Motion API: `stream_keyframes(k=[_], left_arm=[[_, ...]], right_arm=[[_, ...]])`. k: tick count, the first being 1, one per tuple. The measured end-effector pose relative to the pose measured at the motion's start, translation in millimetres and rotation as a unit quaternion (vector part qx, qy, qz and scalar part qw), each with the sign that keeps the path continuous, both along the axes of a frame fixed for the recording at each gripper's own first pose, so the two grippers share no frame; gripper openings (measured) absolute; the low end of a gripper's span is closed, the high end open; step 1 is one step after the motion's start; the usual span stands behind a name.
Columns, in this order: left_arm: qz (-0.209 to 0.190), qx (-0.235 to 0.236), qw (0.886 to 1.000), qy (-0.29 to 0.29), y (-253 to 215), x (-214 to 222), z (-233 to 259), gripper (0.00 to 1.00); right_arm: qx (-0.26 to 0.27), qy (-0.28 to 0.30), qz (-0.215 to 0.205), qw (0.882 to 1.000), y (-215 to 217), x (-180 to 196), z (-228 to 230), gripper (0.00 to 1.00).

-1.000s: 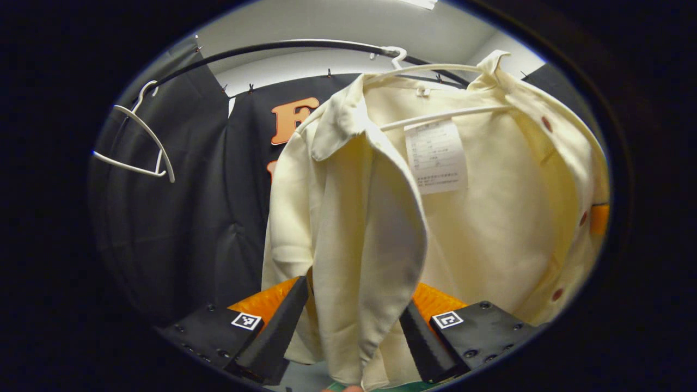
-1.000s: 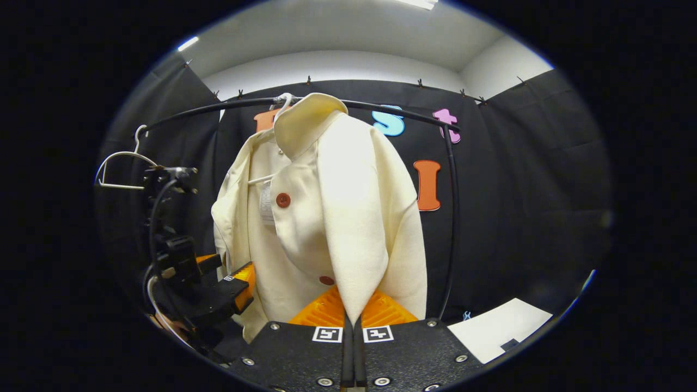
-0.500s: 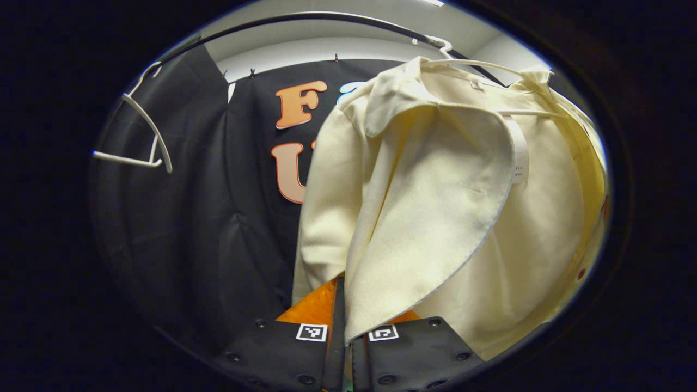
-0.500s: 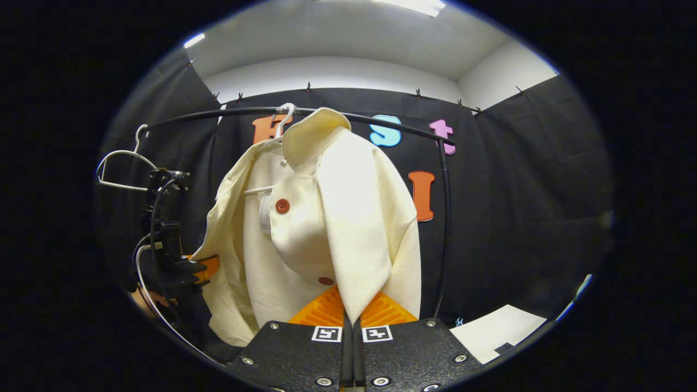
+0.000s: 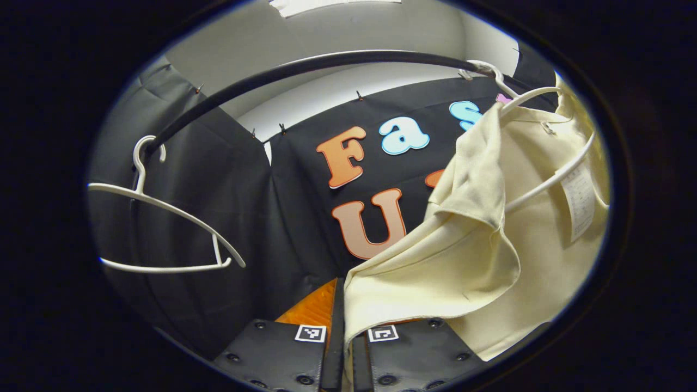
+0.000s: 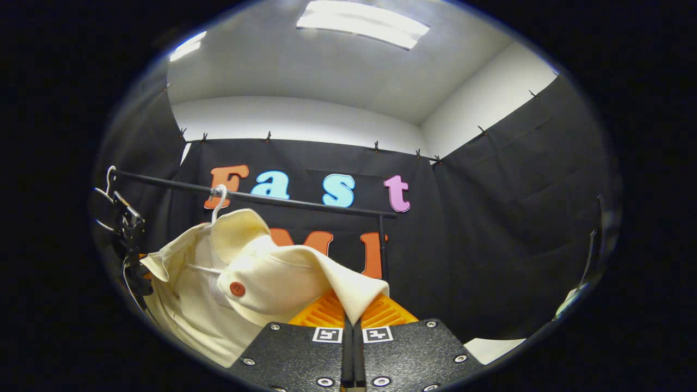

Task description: Grasp the clothes on the hanger with both hands and then place them into the laundry hamper below.

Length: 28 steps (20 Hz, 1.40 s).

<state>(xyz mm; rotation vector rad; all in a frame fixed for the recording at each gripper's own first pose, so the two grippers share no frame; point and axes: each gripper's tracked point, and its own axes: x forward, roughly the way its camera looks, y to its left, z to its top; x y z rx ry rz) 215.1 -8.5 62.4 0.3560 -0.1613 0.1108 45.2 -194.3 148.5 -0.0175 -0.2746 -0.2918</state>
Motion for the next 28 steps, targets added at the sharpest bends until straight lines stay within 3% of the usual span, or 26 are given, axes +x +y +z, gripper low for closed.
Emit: stream_keyframes(k=[5, 6, 7, 10, 11, 12, 15, 22, 28], left_arm=[[-0.001, -0.022, 1.0, 0.004, 1.7, 24.0, 11.0, 0.16], [-0.002, -0.022, 1.0, 0.003, 0.8, 25.6, 11.3, 0.16], [-0.002, -0.024, 1.0, 0.004, 1.8, 26.7, 10.3, 0.16], [-0.007, -0.035, 0.999, 0.01, 0.6, 27.9, 3.4, 0.17], [-0.007, -0.038, 0.999, 0.012, 0.3, 28.7, 1.3, 0.17], [-0.006, -0.039, 0.999, 0.014, 1.0, 30.3, -0.3, 0.17], [-0.002, -0.039, 0.999, 0.017, 4.7, 33.8, -3.4, 0.16], [0.018, -0.039, 0.999, 0.018, 24.5, 60.3, -2.0, 0.16], [0.044, -0.04, 0.998, 0.024, 46.4, 66.9, -1.8, 0.16]], right_arm=[[0.06, -0.037, -0.011, 0.997, -43.1, 42.1, 50.5, 0.0], [0.065, -0.047, -0.011, 0.997, -49.6, 51.1, 60.2, 0.05], [0.062, -0.053, -0.016, 0.997, -56.4, 61.9, 68.2, 0.0], [0.043, -0.007, -0.036, 0.998, -74.4, 111.4, 57.3, 0.0], [0.037, 0.016, -0.036, 0.999, -75.7, 128.7, 43.5, 0.05], [0.036, 0.037, -0.034, 0.998, -75.4, 140.0, 27.5, 0.0], [0.051, 0.088, -0.013, 0.995, -62.0, 154.6, -38.6, 0.0], [0.066, 0.165, 0.057, 0.982, 11.8, 134.3, -163.8, 0.0], [0.069, 0.202, 0.127, 0.969, 84.2, 116.4, -208.9, 0.0]])
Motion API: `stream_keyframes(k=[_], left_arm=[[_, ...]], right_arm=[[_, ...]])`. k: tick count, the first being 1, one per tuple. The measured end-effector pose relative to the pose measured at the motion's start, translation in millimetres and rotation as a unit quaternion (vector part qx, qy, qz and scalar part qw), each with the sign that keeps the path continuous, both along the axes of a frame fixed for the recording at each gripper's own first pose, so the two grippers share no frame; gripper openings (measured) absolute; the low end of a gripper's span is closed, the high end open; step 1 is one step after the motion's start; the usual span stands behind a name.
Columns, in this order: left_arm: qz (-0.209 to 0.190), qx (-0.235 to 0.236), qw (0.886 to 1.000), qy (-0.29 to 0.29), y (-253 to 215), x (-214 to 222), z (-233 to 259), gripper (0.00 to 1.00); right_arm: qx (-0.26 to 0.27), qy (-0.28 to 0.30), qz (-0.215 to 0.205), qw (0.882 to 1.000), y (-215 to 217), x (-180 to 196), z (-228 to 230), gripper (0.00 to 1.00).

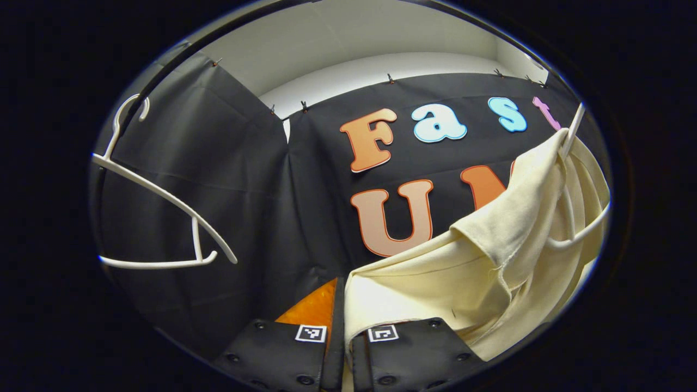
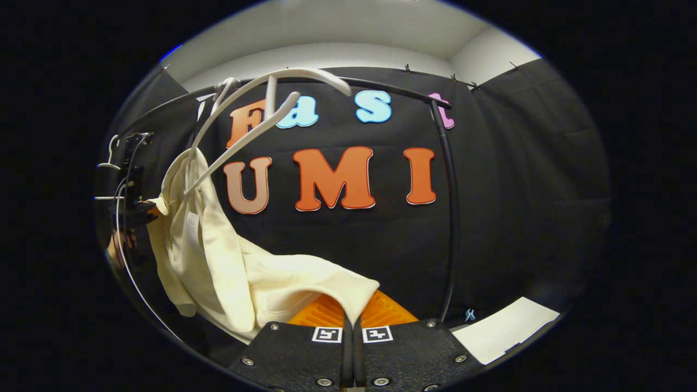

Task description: Grasp the clothes on the hanger with both hands and then place them into the laundry hamper below.

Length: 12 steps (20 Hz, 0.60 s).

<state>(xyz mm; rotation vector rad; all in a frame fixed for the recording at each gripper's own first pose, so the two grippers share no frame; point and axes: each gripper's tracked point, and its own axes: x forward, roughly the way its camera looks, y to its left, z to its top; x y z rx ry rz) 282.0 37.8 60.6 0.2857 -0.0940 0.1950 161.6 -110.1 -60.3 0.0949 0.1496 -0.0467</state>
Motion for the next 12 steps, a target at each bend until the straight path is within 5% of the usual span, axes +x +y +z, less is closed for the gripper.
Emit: stream_keyframes(k=[6, 12], left_arm=[[0.02, -0.021, 0.999, 0.018, 29.1, 3.7, -27.8, 0.14], [-0.035, -0.044, 0.998, 0.03, 24.0, -40.3, -61.2, 0.16]], right_arm=[[0.014, 0.006, 0.027, 1.0, 30.3, -5.7, -17.2, 0.0], [0.002, -0.011, 0.05, 0.999, 47.5, -22.8, -2.1, 0.0]])
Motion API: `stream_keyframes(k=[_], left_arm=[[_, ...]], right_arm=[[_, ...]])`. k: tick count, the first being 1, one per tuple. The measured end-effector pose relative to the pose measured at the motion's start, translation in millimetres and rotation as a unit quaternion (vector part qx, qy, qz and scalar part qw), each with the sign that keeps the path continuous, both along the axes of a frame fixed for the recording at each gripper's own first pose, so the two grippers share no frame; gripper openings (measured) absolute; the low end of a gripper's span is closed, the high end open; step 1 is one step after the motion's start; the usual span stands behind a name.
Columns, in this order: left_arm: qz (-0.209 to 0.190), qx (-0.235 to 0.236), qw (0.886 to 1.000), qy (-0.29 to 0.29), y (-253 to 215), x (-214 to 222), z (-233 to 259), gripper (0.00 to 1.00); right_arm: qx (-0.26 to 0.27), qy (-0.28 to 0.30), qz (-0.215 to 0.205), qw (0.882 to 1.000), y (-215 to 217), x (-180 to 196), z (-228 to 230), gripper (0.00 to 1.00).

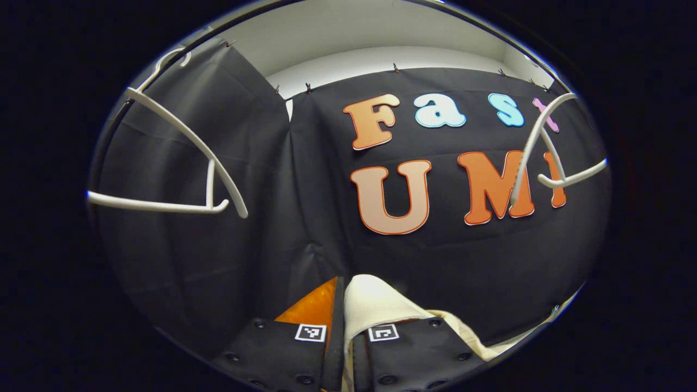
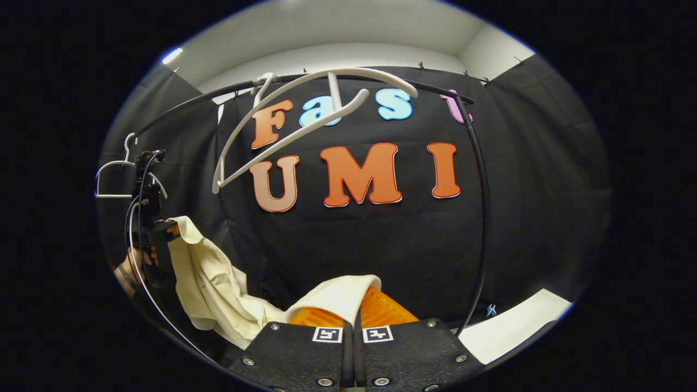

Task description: Grasp the clothes on the hanger with both hands and then place them into the laundry hamper below.

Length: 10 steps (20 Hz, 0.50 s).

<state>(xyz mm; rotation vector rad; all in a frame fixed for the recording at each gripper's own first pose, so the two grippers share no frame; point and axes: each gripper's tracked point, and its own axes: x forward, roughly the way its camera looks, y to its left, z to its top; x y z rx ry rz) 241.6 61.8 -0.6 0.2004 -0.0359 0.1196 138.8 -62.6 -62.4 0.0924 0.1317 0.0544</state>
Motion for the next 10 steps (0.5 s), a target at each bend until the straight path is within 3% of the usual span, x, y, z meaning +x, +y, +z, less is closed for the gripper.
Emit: stream_keyframes(k=[5, 10], left_arm=[[-0.049, -0.042, 0.998, 0.029, -19.4, -41.3, -27.4, 0.16], [-0.13, -0.072, 0.988, 0.038, -61.1, -93.2, -31.7, 0.16]], right_arm=[[-0.011, -0.01, 0.012, 1.0, 10.8, -19.6, 8.7, 0.0], [-0.025, -0.018, 0.039, 0.999, 28.5, -38.5, 13.4, 0.0]])
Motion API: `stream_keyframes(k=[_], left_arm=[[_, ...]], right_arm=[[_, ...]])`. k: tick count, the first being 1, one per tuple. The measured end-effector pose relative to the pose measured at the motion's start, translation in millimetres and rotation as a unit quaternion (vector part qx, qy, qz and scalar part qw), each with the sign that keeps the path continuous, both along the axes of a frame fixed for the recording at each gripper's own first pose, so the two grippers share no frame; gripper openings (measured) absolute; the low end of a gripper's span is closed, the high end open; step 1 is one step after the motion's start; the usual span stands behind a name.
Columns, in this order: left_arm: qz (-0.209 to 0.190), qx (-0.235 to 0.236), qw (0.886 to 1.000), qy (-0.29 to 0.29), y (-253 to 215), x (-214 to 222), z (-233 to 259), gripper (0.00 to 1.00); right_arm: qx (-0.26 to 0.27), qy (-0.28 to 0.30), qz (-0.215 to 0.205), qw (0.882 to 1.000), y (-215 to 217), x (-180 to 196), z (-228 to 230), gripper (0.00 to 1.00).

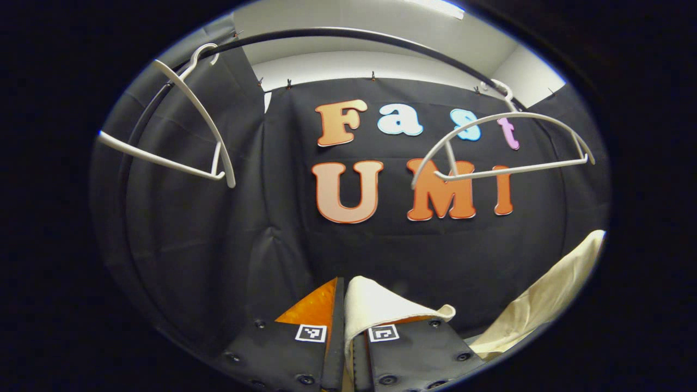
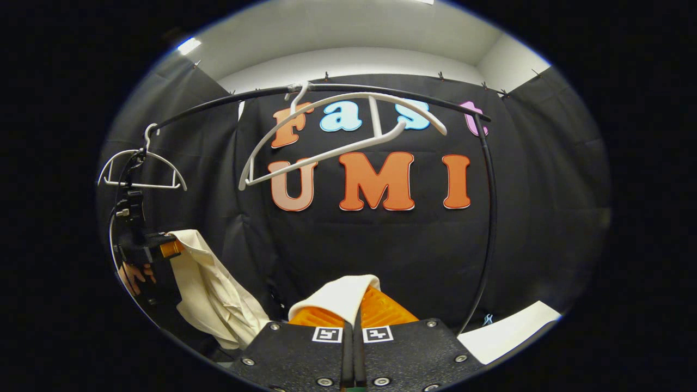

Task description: Grasp the clothes on the hanger with both hands and then place them into the laundry hamper below.

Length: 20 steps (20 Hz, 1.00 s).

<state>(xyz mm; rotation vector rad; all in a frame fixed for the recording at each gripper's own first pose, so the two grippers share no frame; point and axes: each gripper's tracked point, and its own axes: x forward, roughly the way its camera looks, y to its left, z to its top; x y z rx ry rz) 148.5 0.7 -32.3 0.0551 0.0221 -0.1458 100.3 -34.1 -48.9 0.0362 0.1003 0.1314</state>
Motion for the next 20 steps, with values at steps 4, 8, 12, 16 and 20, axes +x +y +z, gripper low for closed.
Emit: stream_keyframes(k=[4, 8, 12, 16, 20], left_arm=[[-0.052, -0.017, 0.998, 0.033, -37.8, -39.6, -16.9, 0.16], [-0.087, -0.007, 0.994, 0.065, -64.1, -69.9, -39.5, 0.17], [-0.099, -0.008, 0.989, 0.112, -70.3, -98.2, -74.6, 0.17], [-0.105, 0.003, 0.982, 0.155, -72.8, -125.9, -107.6, 0.12], [-0.122, 0.033, 0.972, 0.199, -80.0, -149.0, -146.5, 0.12]], right_arm=[[-0.004, 0.008, 0.034, 0.999, 27.0, -11.0, -6.6, 0.0], [-0.005, 0.037, 0.059, 0.998, 43.8, -21.9, -25.4, 0.05], [0.001, 0.072, 0.071, 0.995, 59.0, -39.2, -51.1, 0.0], [-0.009, 0.119, 0.034, 0.992, 45.3, -59.4, -84.2, 0.0], [0.002, 0.172, 0.018, 0.985, 48.5, -77.8, -127.7, 0.0]])
